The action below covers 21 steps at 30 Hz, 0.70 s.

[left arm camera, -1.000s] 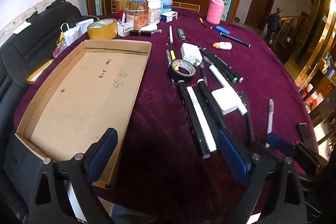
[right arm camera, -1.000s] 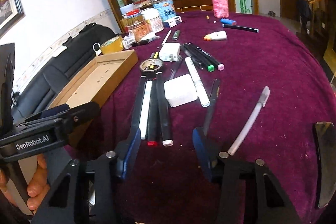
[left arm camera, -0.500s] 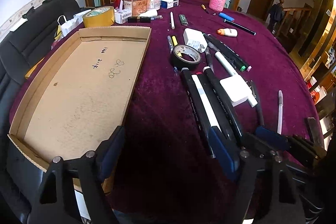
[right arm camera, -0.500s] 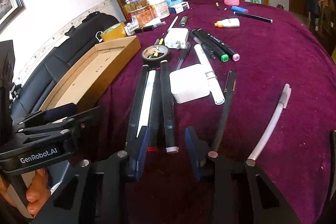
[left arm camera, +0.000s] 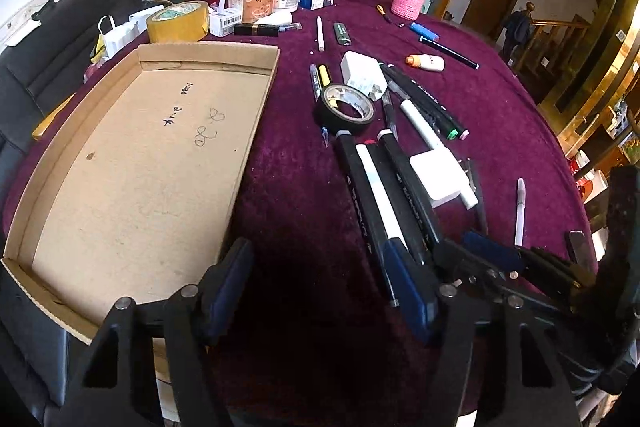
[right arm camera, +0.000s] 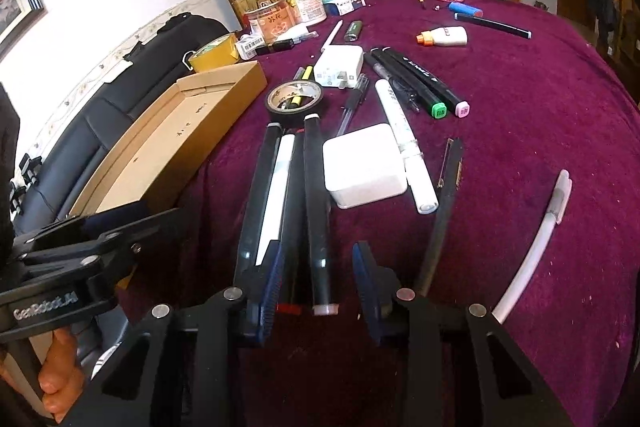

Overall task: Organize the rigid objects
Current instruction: 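Grasp two black markers with the left tool while the right tool grasps a black marker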

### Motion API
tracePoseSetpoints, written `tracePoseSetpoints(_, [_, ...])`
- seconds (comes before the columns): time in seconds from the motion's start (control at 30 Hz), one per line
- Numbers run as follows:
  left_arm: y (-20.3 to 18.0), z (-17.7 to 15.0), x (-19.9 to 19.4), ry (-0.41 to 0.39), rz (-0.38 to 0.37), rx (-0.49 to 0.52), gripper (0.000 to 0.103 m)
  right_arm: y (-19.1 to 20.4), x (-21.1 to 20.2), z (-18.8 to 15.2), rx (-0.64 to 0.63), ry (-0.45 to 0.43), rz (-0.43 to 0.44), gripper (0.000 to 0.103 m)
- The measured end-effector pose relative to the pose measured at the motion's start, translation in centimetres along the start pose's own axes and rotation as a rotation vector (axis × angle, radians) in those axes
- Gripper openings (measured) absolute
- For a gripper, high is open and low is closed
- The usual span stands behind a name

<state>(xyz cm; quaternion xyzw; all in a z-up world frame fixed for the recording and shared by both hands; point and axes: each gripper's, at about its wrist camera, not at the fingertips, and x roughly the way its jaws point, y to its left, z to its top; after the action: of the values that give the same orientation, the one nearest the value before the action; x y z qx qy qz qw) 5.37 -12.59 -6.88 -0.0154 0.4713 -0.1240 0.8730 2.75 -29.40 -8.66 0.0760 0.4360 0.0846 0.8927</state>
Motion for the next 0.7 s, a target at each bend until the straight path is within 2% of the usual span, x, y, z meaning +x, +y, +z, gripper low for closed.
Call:
tracePoseSetpoints(0.17, [-0.2,0.3,0.0,-0.002,0.000,-0.001,0.067,-0.4,1.3,1.2,0.019,0.023,0.019,0.038])
tracePoseSetpoints(0.2, [-0.2,0.4,0.1,-0.003,-0.001,-0.003,0.067,-0.5,1.6,1.3,0.026,0.027,0.027,0.034])
tracePoseSetpoints(0.23, [-0.4,0.4,0.2,0.000,-0.004,0.000,0.067,-0.6,1.8,1.4,0.029,0.031,0.039,0.025])
tracePoseSetpoints(0.33, [-0.6,0.8,0.8,0.020,-0.012,0.003,0.067,-0.7,2.3,1.4,0.037,0.043,0.080,0.017])
tracePoseSetpoints(0.47, [-1.2,1.2,1.5,0.045,-0.051,0.006,0.067,-1.0,2.0,1.0,0.046,0.048,0.090,0.016])
tracePoseSetpoints(0.63, [-1.8,1.7,3.2,0.095,-0.069,-0.011,0.067,-0.8,0.9,-0.2,0.035,0.040,0.058,0.016])
tracePoseSetpoints(0.7, [-1.9,1.8,3.4,0.094,-0.064,-0.014,0.059,-0.7,0.6,-0.6,0.020,0.033,0.038,0.016])
